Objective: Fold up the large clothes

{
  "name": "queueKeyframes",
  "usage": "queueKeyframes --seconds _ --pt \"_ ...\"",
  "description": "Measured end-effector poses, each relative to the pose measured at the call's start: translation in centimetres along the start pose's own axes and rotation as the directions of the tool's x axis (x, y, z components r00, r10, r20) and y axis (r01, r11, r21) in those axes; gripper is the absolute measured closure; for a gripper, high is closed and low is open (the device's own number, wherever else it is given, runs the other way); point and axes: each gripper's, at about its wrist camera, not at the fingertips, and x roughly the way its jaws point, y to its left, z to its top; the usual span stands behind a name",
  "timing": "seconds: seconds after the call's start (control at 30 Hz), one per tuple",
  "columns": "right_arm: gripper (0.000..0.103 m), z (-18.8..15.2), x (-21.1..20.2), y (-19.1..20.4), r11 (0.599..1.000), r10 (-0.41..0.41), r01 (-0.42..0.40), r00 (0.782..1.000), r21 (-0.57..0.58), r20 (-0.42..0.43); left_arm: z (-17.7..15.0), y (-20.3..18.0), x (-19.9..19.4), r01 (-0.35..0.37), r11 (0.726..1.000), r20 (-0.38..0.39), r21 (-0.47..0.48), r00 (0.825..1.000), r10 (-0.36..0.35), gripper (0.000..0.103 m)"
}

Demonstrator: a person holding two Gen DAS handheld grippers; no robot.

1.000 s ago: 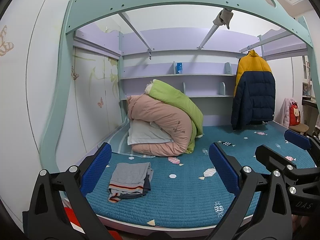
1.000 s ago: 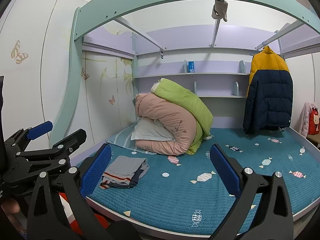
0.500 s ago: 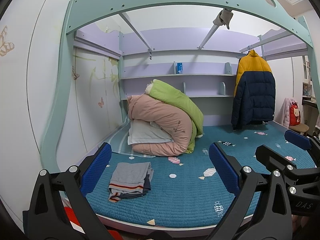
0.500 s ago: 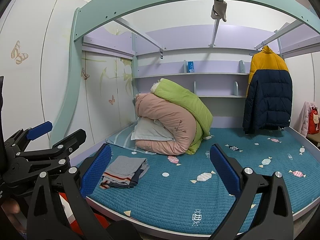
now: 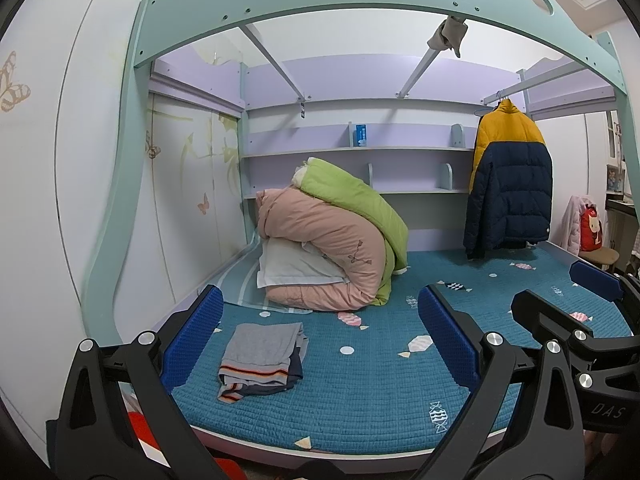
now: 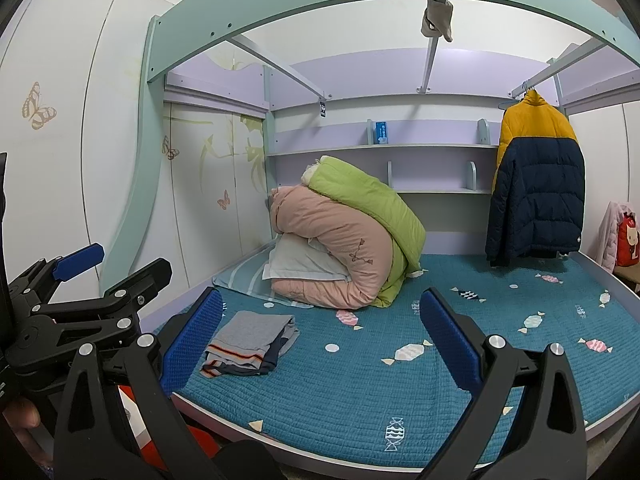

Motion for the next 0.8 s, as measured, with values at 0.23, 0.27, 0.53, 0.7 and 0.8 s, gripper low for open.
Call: queueKeyframes --seconds 0.23,0.27,0.53,0.7,0.8 --pt "0.008 -0.10 -0.06 0.12 1.000 -0.001 0.001 1.000 0.001 0.000 -0.12 0.29 0.10 0.001 1.000 -0.002 0.001 1.000 -0.001 0.005" --pt "0.008 -0.10 -0.07 0.14 1.000 -0.001 0.001 1.000 0.002 0.000 -0.12 0.33 0.11 0.002 1.000 -0.002 0.001 1.000 -0.002 0.005" --pt "0.008 -0.28 -0.04 0.32 1.000 -0.003 0.003 1.000 0.003 -0.003 -0.46 0.75 0.17 -0.001 1.000 -0.003 0.003 1.000 0.001 0.005" --pt "0.008 -0.27 -0.04 0.35 1.000 -0.004 0.004 1.000 0.004 -0.004 -0.56 0.82 0.14 -0.002 1.000 -0.003 0.002 1.000 0.002 0.005" --pt "0.008 -0.25 -0.05 0.32 1.000 -0.002 0.002 1.000 0.004 -0.003 -0.59 0.88 0.10 -0.003 1.000 0.000 0.002 1.000 0.003 0.005"
